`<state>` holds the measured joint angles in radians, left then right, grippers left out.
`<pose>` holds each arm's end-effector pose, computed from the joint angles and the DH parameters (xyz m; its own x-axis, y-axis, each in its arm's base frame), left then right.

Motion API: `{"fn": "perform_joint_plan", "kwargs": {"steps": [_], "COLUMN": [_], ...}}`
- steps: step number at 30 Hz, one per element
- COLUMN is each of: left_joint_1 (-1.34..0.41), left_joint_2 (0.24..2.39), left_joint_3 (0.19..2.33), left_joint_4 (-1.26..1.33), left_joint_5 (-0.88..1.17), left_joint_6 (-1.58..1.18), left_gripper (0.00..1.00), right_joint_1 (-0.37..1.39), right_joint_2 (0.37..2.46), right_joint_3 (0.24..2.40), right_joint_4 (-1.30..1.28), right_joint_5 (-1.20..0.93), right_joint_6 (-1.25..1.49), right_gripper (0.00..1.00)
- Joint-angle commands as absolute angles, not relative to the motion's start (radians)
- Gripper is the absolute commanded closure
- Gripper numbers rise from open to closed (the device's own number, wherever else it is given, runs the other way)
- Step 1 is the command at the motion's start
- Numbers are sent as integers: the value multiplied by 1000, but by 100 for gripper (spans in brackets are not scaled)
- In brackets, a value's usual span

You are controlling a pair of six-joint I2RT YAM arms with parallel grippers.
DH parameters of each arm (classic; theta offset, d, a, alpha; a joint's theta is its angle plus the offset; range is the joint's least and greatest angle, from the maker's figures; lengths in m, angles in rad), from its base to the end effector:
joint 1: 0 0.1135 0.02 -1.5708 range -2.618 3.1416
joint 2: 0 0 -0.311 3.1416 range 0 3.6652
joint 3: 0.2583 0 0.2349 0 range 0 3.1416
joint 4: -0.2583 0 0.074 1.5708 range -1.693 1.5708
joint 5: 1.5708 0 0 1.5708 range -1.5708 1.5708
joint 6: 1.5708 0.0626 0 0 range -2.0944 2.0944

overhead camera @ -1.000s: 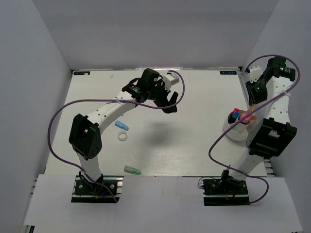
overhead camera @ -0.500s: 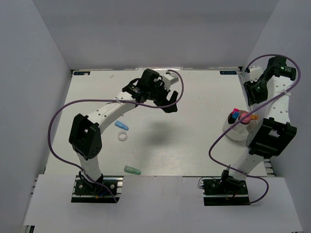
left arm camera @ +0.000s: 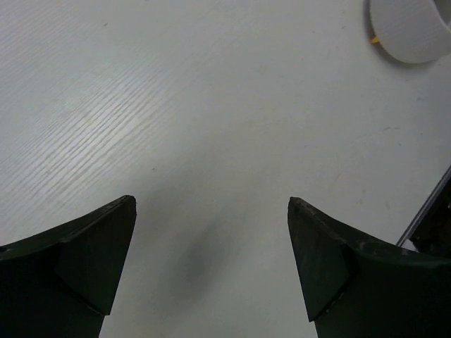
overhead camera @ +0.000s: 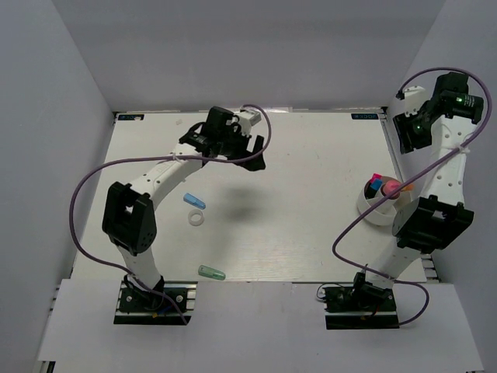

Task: Sort the stationery into containers
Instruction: Pick up the stationery from the center of the board.

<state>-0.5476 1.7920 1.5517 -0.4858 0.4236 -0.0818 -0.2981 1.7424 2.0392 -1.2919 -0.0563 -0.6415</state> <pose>0.3461 -0.2412 0.3341 -0.6252 0.2940 -0.7230 0.6883 0.6445 -0.3331 0.3328 -0.0986 0.4292 -0.8004 -0.3791 -0.4644 -0.2683 0.9193 -0.2880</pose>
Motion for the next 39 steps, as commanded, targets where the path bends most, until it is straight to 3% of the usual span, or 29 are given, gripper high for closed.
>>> {"fn": "perform_joint_plan", "kwargs": {"steps": [1, 5, 7, 13, 16, 19, 22, 24, 27, 34, 39], "left_joint_1": [-447, -300, -233, -92, -20, 3, 14, 23, 12, 8, 8], "left_joint_2": [1689, 1732, 1749, 1773, 1915, 2071, 2085, 2007, 1892, 1852, 1718], "left_joint_3": [1510, 1578, 1572, 1514, 1653, 1811, 1798, 1679, 1494, 1378, 1175], "left_joint_4": [-546, -695, -742, -860, -1181, -1407, -1407, -1349, -1127, -1052, -778], "left_joint_5": [399, 477, 558, 555, 685, 732, 732, 732, 718, 730, 707], "left_joint_6": [-3, 168, 289, 707, 964, 1193, 1369, 1419, 1431, 1563, 1603], "left_gripper": [4, 14, 14, 5, 5, 11, 16, 18, 18, 18, 18], "right_joint_1": [-244, -172, -115, -3, 63, 97, 118, 124, 135, 160, 183], "right_joint_2": [1738, 1772, 1801, 1856, 1868, 1871, 1870, 1864, 1861, 1858, 1852], "right_joint_3": [2062, 2080, 2111, 2141, 2125, 2106, 2094, 2085, 2071, 2063, 2054], "right_joint_4": [-1315, -1316, -1315, -1313, -1315, -1315, -1313, -1313, -1313, -1313, -1312], "right_joint_5": [-97, -199, -238, -410, -425, -414, -399, -393, -384, -365, -342], "right_joint_6": [-618, -572, -549, -482, -485, -486, -486, -486, -486, -486, -486], "right_gripper": [48, 46, 44, 42, 43, 42, 43, 43, 43, 44, 44]}}
